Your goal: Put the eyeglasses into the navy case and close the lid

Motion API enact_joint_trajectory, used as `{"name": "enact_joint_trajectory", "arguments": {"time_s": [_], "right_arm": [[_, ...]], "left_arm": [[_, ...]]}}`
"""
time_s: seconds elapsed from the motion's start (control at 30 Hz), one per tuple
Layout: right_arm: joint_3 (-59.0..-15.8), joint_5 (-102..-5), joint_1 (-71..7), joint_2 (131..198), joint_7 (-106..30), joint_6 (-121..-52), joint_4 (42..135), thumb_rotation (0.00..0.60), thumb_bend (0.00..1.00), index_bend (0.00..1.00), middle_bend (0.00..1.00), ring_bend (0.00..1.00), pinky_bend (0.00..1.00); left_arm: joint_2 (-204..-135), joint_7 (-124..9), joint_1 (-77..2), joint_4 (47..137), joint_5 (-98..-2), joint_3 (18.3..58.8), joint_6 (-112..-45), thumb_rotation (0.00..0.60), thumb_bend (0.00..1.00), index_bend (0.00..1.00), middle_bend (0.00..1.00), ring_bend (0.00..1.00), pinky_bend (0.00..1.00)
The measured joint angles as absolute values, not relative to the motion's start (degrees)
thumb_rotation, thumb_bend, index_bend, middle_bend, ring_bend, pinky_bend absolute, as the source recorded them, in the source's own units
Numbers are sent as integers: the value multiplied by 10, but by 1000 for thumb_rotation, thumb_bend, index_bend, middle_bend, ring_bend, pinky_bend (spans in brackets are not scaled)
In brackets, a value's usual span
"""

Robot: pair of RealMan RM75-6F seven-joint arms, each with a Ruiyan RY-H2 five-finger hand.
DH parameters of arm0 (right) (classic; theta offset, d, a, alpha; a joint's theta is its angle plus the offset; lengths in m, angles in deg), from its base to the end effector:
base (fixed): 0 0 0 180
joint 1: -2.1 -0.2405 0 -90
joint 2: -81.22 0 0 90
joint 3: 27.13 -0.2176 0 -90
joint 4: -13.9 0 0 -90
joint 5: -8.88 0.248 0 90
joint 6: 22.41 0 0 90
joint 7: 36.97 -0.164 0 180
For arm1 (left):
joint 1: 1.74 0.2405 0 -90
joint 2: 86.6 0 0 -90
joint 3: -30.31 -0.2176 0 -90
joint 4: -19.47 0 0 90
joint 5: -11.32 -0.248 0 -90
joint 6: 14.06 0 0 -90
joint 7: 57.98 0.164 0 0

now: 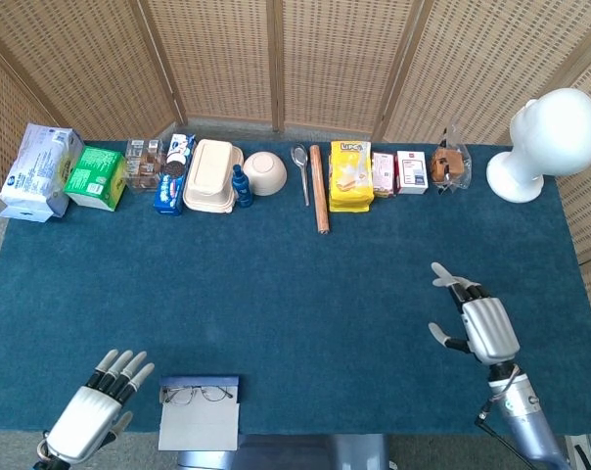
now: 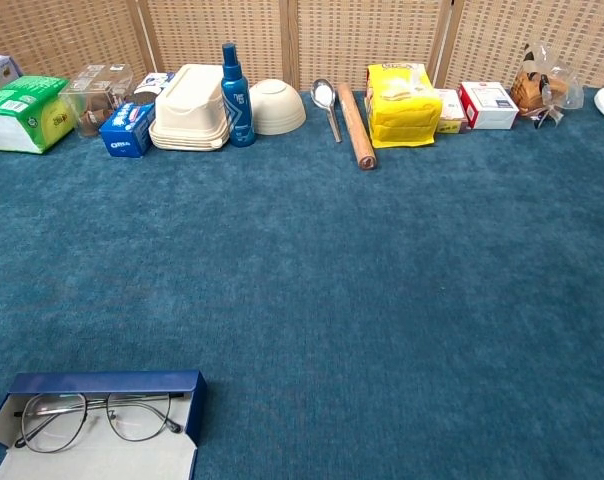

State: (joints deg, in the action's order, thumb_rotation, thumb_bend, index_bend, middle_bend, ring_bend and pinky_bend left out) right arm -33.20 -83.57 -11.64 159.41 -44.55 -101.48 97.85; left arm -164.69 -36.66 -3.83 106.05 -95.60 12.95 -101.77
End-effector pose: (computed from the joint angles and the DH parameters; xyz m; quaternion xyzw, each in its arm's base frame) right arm -0.2350 -0.2524 0.0355 0.6211 -0.3995 0.4905 0.4626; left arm -0.2386 0.0817 -0.0070 -0.7764 -0.3053 -0.3307 0.4412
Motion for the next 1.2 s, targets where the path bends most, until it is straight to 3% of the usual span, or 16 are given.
{"name": "enact_joint_trajectory", "arguments": {"time_s": [0.3,0.4,0.53,0.63,1.2], "right_arm": [[-329,-835,-124,1603,-448,-1014,979,600,270,58,293,247,324],[-326,-834,-124,1604,-446,-1017,982,600,269,53,293,246,324],[-325,-832,-123,1602,-443,-1020,991,600,270,51,293,247,323],[-322,-833,-123,1600,-444,-1022,1000,600,271,51,293,246,324],[-313,-834,-112,1578,-437,-1051,1049,600,270,45,293,247,323]], "left_arm": [[-1665,-327,-28,1019,-993,122,-1013,599,281,0,0,0,0],[-1676,-333,-24,996,-1006,120,-1018,553,264,0,0,0,0],[-1692,-345,-17,958,-1022,116,-1027,428,240,0,0,0,0],[-1704,-356,-14,930,-1036,113,-1033,390,233,0,0,0,0],[-1751,-393,-14,839,-1069,109,-1040,388,231,3,0,0,0]]}}
